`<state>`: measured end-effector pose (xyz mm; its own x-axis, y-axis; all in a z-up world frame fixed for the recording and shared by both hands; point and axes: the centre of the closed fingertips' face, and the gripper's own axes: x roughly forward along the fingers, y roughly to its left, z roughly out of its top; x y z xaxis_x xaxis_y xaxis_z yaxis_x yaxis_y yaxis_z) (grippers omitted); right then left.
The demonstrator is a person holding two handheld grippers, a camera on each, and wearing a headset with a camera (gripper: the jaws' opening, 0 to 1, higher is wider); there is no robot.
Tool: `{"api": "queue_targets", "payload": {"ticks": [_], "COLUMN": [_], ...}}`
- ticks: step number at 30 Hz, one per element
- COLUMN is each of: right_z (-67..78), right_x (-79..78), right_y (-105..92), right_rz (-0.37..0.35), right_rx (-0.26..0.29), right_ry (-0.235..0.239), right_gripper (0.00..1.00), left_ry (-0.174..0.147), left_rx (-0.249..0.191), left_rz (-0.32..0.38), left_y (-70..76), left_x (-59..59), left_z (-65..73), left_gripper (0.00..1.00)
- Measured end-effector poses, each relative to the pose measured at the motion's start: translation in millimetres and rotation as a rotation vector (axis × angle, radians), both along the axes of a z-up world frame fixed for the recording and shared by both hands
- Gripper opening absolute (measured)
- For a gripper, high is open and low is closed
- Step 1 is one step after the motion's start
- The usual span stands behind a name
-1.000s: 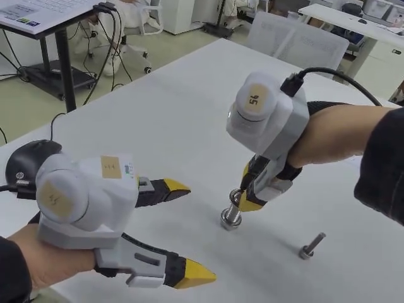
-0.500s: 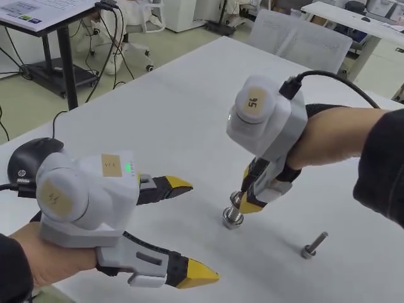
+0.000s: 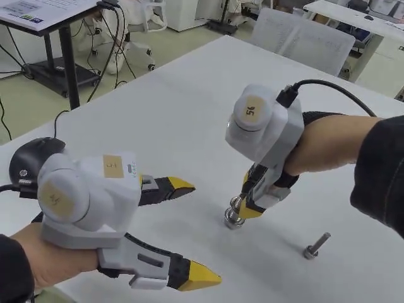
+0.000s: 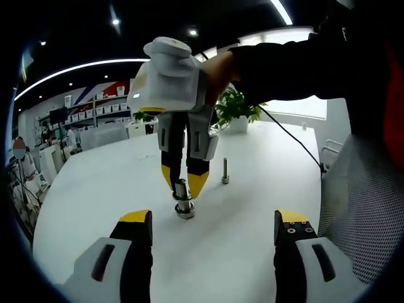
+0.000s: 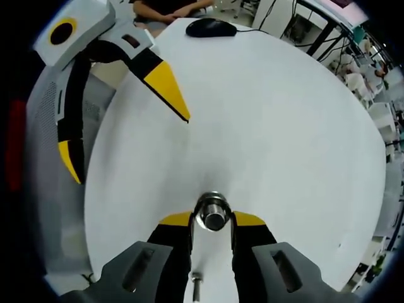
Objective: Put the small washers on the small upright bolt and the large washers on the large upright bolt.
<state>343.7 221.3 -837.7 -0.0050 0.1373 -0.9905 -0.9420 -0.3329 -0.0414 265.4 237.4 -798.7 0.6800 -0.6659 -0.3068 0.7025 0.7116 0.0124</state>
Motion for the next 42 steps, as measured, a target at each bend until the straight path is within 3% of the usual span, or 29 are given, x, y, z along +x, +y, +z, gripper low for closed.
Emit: {"api": "queue_targets", "payload": {"ticks": [18,42], "right_z": [-19.1,-24.4], "right_x": [7.4,8.3], "right_y": [-0.9,0.0], "right_rz": [-0.023,-0.035], "right_rx": [-0.002,0.015], "right_ry": [0.023,0.034], "right_gripper": [0.24,0.25], "left_ry": [0.015,0.03], "left_rx": [0.0,0.004], "left_rz": [-0.007,-0.007], "left_y": [-2.3,-3.6], "left_x": [3.0,3.8], "left_z": [-1.4,-6.4], "left_gripper": [0.78,0.77]}}
